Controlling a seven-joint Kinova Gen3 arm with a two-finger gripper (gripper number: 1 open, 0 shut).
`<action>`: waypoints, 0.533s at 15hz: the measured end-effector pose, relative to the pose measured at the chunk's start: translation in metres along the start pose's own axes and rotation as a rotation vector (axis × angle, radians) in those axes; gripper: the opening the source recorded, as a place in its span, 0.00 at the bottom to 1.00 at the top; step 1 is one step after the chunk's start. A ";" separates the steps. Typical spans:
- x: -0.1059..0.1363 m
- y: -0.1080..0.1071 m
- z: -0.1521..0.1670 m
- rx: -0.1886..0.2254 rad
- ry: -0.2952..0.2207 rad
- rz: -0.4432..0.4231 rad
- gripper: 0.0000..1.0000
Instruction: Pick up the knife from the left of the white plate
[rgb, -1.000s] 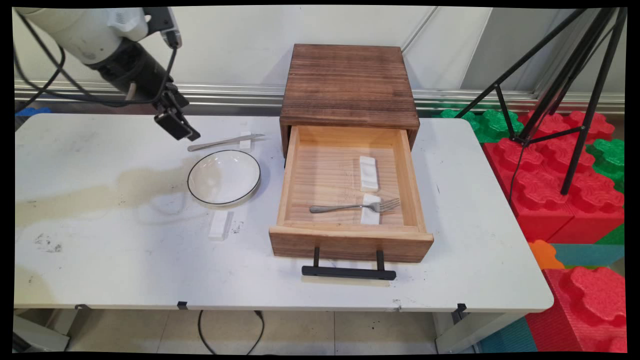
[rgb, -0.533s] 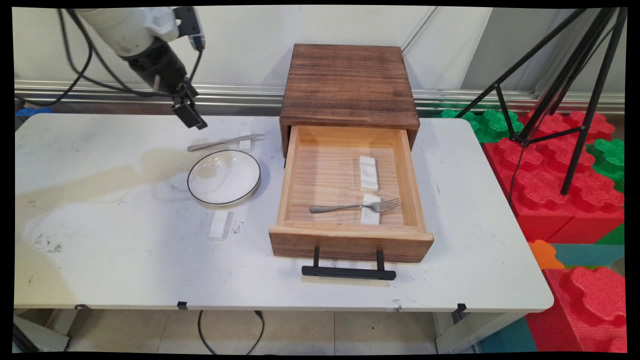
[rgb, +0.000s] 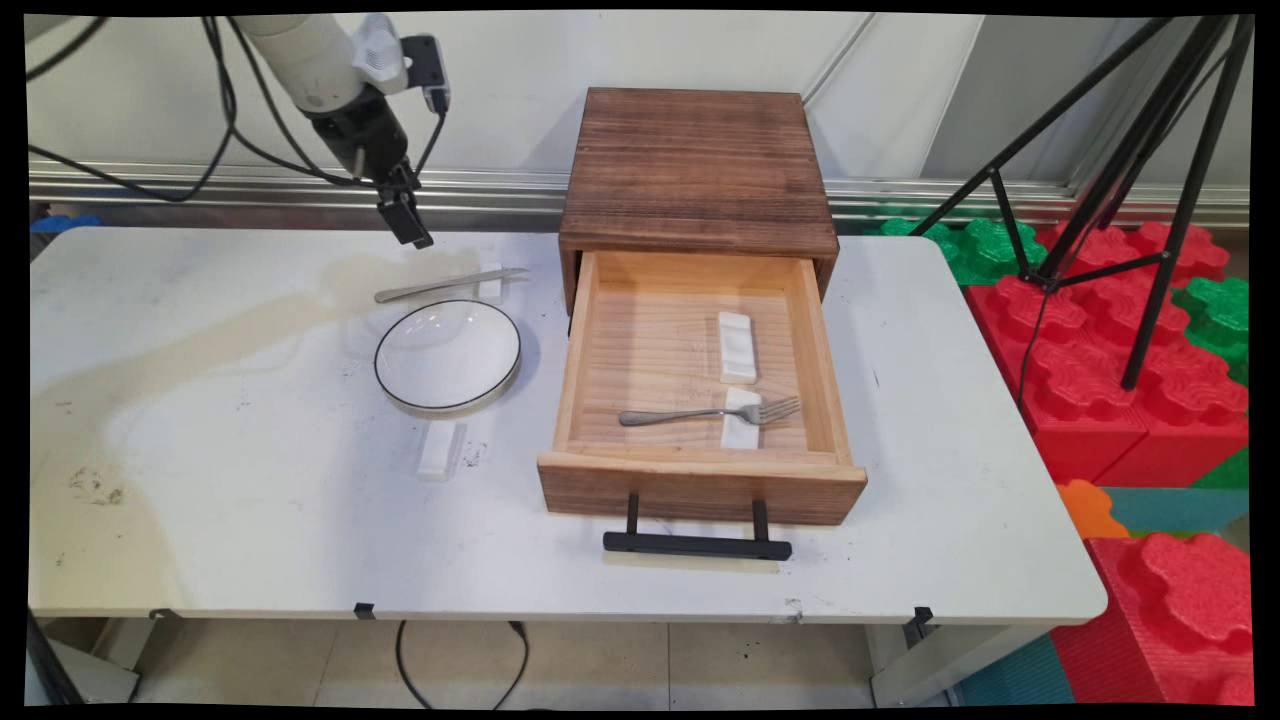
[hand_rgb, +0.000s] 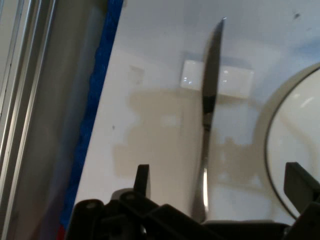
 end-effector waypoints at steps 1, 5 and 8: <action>0.003 -0.010 0.013 -0.011 -0.013 0.016 1.00; 0.011 -0.030 0.048 -0.048 -0.037 0.059 1.00; 0.015 -0.039 0.073 -0.081 -0.052 0.079 1.00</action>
